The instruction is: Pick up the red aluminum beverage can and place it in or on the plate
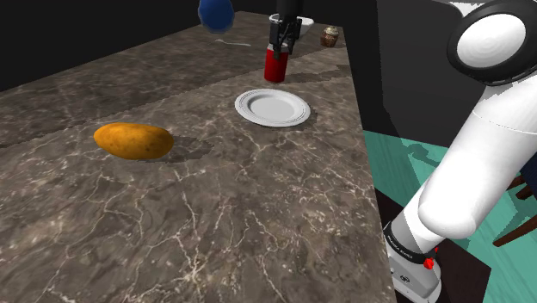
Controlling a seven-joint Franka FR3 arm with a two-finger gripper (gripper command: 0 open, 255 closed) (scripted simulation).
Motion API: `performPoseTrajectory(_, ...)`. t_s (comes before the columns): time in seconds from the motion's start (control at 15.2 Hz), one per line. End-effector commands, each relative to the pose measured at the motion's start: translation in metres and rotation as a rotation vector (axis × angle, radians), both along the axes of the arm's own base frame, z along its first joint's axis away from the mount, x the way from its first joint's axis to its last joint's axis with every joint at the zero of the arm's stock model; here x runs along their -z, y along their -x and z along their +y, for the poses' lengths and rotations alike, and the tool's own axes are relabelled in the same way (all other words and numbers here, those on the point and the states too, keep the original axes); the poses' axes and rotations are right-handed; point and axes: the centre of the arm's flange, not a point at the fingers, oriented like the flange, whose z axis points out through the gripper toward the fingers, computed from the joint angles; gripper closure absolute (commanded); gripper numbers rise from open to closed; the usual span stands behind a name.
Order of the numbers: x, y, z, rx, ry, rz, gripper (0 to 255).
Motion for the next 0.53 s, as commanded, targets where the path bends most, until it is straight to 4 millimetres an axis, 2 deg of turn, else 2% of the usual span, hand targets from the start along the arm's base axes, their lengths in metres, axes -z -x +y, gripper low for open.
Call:
performPoseTrajectory(0.0, 0.002, 0.000, 0.000, 0.000, 0.000, 0.004, 255)
performPoseTrajectory(0.2, 0.002, 0.000, 0.000, 0.000, 0.000, 0.004, 255)
performPoseTrajectory(0.46, -0.019, 0.000, 0.000, 0.000, 0.000, 0.004, 255)
